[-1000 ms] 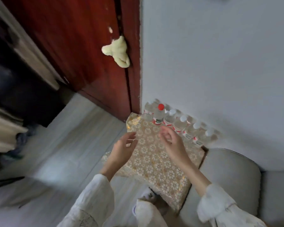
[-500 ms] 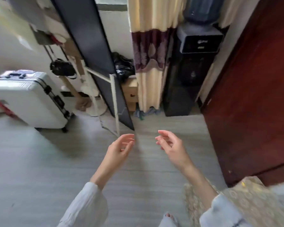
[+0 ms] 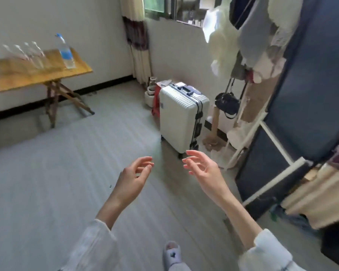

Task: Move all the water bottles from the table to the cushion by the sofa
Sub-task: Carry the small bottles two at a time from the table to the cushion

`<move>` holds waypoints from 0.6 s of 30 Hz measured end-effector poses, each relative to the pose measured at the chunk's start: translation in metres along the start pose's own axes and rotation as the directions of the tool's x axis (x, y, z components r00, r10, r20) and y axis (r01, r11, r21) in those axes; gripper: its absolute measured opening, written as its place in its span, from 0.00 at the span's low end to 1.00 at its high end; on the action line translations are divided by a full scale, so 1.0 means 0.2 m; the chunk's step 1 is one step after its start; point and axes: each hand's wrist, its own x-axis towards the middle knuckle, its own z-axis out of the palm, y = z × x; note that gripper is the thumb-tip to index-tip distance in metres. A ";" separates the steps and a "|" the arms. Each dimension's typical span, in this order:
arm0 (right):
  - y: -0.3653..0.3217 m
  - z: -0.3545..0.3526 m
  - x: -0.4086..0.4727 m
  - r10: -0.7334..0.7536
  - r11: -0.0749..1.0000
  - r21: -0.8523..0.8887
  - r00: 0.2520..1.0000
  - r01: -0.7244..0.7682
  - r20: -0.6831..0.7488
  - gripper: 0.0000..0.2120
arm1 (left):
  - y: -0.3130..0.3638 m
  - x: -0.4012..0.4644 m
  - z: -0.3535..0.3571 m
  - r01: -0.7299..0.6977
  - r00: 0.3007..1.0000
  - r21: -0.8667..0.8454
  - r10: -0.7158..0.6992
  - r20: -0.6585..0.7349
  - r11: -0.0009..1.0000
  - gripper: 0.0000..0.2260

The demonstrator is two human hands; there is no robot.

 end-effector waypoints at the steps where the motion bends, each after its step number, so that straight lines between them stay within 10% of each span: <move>1: -0.02 0.04 0.13 -0.020 1.000 0.005 0.999 0.020 0.037 0.09 | -0.01 0.09 -0.05 0.007 0.999 -0.001 -0.007 -0.041 1.000 0.10; 18: -0.28 1.04 1.92 -0.111 0.994 0.044 0.857 0.103 0.504 0.08 | -0.34 1.36 -0.99 0.174 0.858 -0.043 -0.173 -0.483 0.984 0.08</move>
